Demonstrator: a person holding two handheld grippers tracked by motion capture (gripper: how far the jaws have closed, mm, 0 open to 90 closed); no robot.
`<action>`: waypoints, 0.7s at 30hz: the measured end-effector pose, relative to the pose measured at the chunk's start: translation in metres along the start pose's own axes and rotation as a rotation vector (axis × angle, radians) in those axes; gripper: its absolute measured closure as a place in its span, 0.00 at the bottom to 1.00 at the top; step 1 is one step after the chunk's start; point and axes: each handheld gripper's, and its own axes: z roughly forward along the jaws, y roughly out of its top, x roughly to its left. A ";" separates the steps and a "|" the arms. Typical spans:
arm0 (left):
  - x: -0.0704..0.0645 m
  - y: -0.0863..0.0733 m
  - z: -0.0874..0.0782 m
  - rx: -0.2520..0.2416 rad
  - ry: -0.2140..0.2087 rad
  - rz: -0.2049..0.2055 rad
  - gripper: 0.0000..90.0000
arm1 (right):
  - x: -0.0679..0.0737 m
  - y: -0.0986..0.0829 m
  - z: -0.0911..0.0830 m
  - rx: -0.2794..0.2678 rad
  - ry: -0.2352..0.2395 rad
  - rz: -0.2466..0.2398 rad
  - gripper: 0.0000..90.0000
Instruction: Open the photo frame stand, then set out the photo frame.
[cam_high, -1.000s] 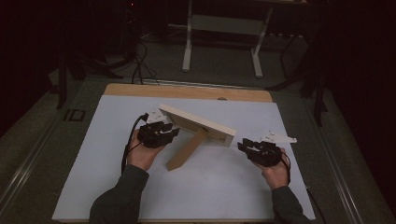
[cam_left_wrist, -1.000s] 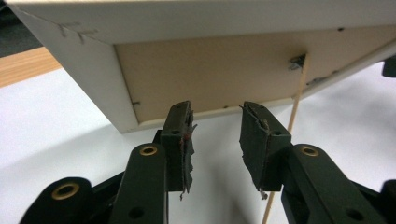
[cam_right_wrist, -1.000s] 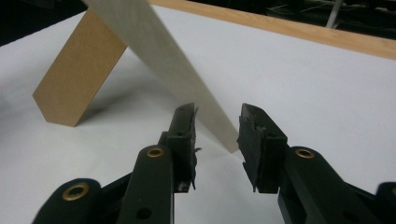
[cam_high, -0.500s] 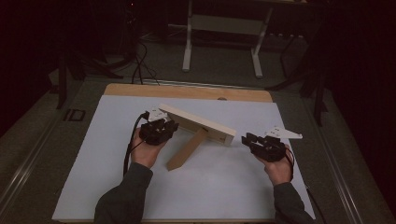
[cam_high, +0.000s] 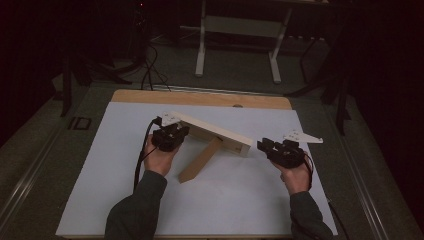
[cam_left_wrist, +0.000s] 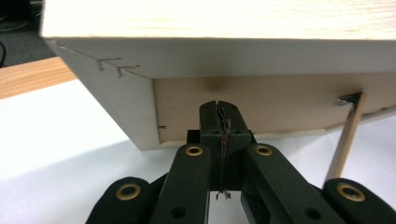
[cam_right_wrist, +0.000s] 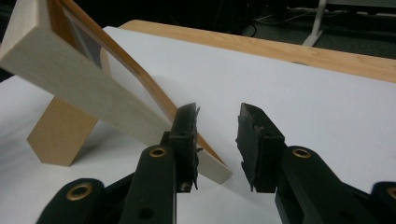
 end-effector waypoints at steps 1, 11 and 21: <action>0.001 0.000 0.001 0.002 0.002 -0.003 1.00 | 0.000 0.000 0.000 -0.003 -0.001 0.001 0.75; 0.004 0.000 0.005 0.010 0.007 -0.020 1.00 | -0.001 0.006 0.004 -0.016 -0.065 0.022 0.98; 0.003 0.001 0.007 0.013 0.016 -0.026 1.00 | 0.009 0.012 0.015 -0.013 -0.054 -0.003 1.00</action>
